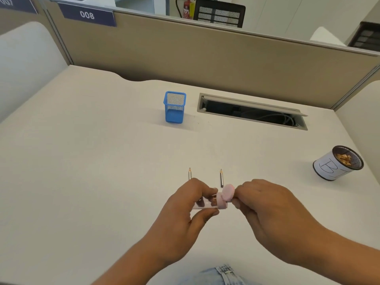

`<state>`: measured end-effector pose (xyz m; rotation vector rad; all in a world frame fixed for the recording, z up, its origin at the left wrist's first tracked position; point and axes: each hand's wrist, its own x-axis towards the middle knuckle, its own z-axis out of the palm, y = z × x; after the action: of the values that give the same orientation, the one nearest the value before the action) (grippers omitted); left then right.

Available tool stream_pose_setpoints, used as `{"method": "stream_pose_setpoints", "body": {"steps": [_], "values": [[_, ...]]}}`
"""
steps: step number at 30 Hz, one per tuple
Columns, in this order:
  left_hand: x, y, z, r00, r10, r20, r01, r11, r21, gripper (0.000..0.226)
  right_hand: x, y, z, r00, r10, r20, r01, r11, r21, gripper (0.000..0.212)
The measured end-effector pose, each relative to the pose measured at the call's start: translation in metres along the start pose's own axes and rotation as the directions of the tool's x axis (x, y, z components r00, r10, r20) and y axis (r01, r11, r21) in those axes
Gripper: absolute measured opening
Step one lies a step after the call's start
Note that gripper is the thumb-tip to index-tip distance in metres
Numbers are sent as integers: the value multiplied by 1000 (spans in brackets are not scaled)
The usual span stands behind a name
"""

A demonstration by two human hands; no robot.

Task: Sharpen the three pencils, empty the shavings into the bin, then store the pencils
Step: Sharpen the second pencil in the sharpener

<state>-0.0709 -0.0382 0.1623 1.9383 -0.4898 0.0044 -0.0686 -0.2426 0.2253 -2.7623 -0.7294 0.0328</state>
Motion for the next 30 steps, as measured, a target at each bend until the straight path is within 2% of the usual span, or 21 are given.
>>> {"method": "stream_pose_setpoints", "body": {"steps": [1,2,3,4,5,6,7,8,10,12,13,15,18,21,23,24,25,26,27,28,30], "values": [[-1,-1,2,999,49,-20,-47,998,52,17,2,-1,1,992,112,54,-118,985,125,31],[-1,-1,3,993,111,-27,-107,987,122,16,3,-1,2,956,248,157,-285,912,296,36],[-2,-3,4,984,175,-17,-169,967,191,15,4,-1,3,881,358,310,-470,740,481,41],[-3,-4,5,975,223,3,-217,947,237,14,5,-1,2,789,391,474,-614,524,590,45],[-2,-6,5,970,242,22,-240,938,251,14,6,0,3,736,377,563,-677,380,630,47],[-1,-8,4,973,229,34,-230,944,237,13,6,2,3,730,359,582,-684,364,632,47],[1,-10,1,979,202,41,-206,955,215,12,7,3,4,748,353,562,-663,437,608,46],[3,-11,-1,984,173,48,-179,965,194,13,7,4,4,790,340,510,-605,561,565,44],[5,-13,-5,991,125,48,-131,980,152,13,6,8,4,900,264,348,-402,811,425,40],[5,-14,-8,997,73,31,-75,994,79,13,2,13,2,971,141,191,-183,957,225,33],[4,-14,-8,998,53,22,-54,997,47,14,0,14,1,989,68,128,-80,992,94,28],[3,-13,-7,1000,18,13,-18,1000,-8,14,-1,16,1,996,-78,34,82,989,-125,28],[4,-12,0,1000,-10,-6,9,998,-64,15,0,13,2,992,-127,-7,122,968,-219,27],[3,-13,8,998,20,-54,-22,999,-37,15,-1,9,3,999,-33,30,37,991,-127,25],[2,-16,14,993,100,-70,-98,995,20,12,2,11,5,975,162,151,-174,982,69,31],[1,-17,17,983,165,-77,-160,985,71,11,3,13,5,927,277,253,-335,915,226,33],[0,-19,20,970,229,-78,-218,968,123,10,4,14,4,844,366,391,-515,756,403,36],[0,-20,21,958,274,-79,-260,953,159,11,6,15,3,760,388,522,-645,552,528,38],[1,-22,22,953,294,-79,-278,946,170,11,7,15,2,716,377,588,-698,424,577,40],[2,-24,21,954,289,-80,-274,948,161,10,8,16,2,714,371,593,-699,425,576,40],[6,-25,17,970,229,-83,-221,971,95,14,8,16,3,789,361,497,-598,636,488,40]]}}
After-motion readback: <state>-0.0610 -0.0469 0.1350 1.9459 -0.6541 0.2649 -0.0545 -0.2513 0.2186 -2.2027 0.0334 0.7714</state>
